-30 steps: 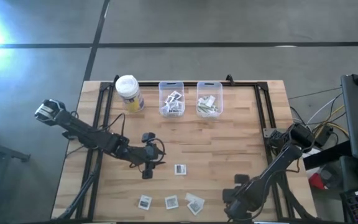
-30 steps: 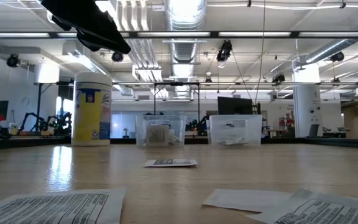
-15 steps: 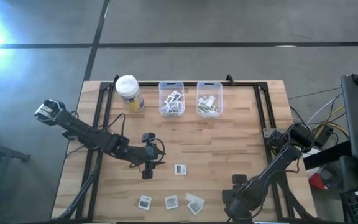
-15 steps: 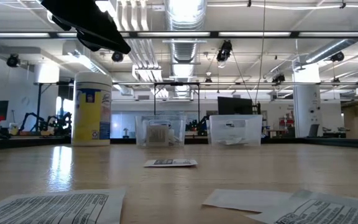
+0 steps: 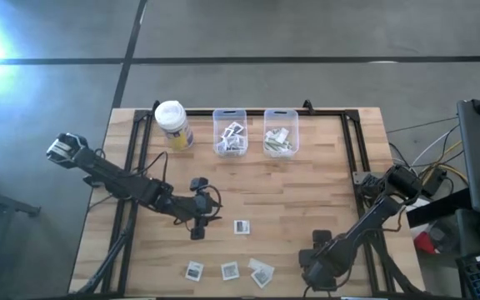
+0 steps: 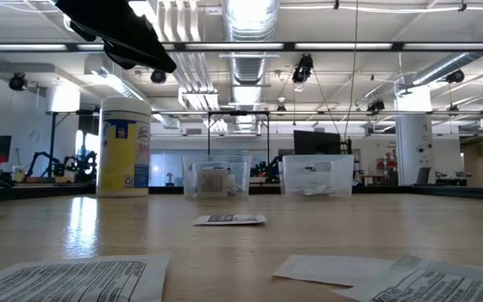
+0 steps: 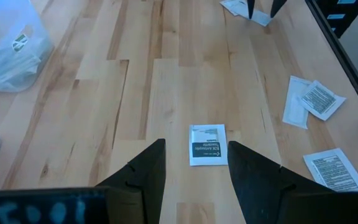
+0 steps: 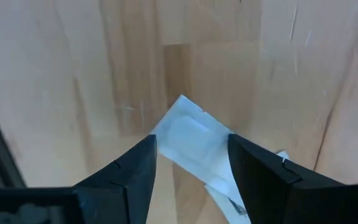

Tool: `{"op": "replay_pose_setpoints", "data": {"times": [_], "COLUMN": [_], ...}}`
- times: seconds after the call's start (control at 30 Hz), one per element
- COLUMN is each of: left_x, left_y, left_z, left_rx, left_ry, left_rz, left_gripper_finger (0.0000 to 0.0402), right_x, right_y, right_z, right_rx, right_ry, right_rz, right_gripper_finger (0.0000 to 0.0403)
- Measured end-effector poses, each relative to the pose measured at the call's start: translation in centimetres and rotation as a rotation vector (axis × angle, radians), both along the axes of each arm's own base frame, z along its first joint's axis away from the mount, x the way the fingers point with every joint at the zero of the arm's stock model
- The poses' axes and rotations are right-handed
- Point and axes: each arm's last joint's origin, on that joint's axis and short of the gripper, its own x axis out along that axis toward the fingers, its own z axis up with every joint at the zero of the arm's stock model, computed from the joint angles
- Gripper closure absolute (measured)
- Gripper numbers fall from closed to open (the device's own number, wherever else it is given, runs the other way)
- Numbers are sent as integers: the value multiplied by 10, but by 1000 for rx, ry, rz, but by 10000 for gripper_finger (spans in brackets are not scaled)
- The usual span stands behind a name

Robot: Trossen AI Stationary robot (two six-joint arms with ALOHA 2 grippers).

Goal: Pick & Place First Aid Supplies
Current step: Put the bandage into the right transparent bin

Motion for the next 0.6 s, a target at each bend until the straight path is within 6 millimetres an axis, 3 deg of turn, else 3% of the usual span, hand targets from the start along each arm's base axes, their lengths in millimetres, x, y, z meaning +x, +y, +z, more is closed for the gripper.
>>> {"op": "replay_pose_setpoints", "data": {"times": [0.27,0.6], "left_x": [0,-1], "left_y": [0,0], "left_z": [0,-1], "left_rx": [0,5], "left_ry": [0,10], "left_rz": [0,0], "left_gripper_finger": [236,236], "right_x": [-4,-10], "right_y": [-5,-12], "right_z": [-9,-19], "right_rx": [3,-40], "right_ry": [-3,5], "right_rz": [-22,-185], "right_gripper_finger": [208,232]}}
